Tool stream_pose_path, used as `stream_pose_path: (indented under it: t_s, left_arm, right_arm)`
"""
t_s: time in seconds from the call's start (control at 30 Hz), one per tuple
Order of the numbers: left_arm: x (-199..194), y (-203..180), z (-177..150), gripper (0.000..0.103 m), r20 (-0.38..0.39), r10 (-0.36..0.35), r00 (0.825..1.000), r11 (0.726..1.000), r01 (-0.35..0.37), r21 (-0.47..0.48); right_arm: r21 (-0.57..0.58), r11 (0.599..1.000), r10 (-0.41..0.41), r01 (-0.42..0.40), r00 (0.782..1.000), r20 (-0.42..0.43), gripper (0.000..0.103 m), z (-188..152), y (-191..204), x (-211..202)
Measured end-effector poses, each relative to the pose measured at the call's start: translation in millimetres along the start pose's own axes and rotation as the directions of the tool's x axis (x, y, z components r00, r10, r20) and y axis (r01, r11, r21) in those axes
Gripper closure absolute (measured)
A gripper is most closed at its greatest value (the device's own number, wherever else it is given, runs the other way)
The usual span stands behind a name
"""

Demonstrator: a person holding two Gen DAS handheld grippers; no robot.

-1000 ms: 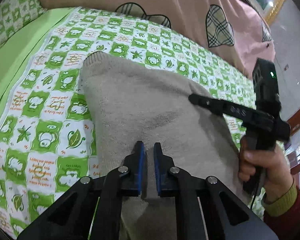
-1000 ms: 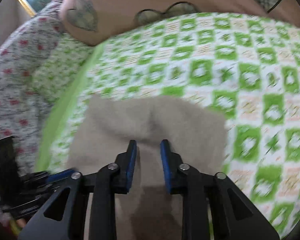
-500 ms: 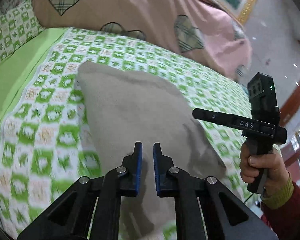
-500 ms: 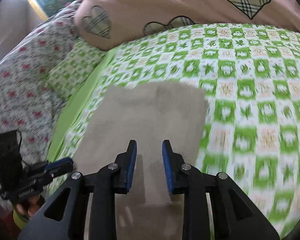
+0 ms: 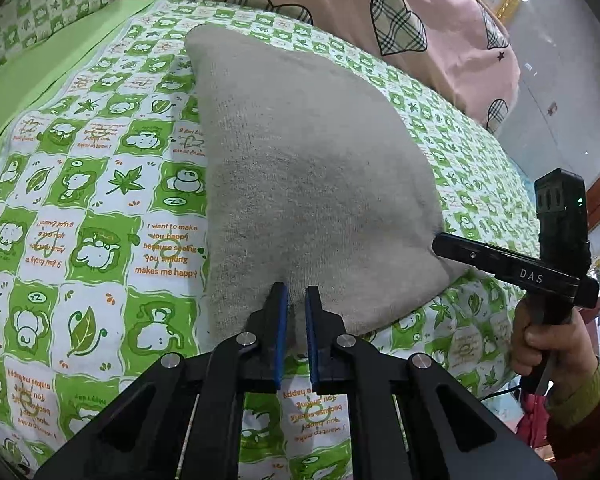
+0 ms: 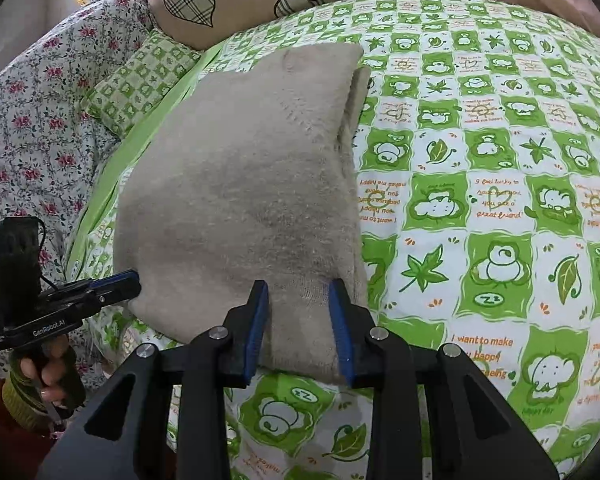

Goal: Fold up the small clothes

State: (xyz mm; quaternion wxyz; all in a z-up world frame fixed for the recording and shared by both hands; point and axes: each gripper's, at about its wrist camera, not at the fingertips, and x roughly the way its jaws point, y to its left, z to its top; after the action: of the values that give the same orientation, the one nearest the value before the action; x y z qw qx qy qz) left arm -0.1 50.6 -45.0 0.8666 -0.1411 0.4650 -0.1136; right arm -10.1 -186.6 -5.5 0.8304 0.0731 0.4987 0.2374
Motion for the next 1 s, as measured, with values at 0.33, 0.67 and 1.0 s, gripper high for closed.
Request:
stream_pose_path:
  t_s: [0.33,0.67,1.0]
  left_arm:
    - [-1.8,-5.1,-5.2,0.093,-0.003,-0.002,1.0,1.0,0.002,-0.024]
    - [-8.5,-13.5,-8.6,0.082,-0.022,0.011,1.0,1.0,-0.011,0.007]
    - [-47.7,-13.8,-1.8,0.064,0.05,0.043,0.998,0.999,-0.042,-0.01]
  right_arm:
    - [-0.027,0.999,-0.047,0.047,0.999,0.004,0.07,-9.7,6.2,-8.5]
    - [-0.005,0.986,-0.168,0.168,0.986,-0.021,0.058,-24.2,1.6,-19.0]
    - [0.079,0.993,-0.096,0.089,0.991,0.097,0.058,-2.1,-4.6,-54.9]
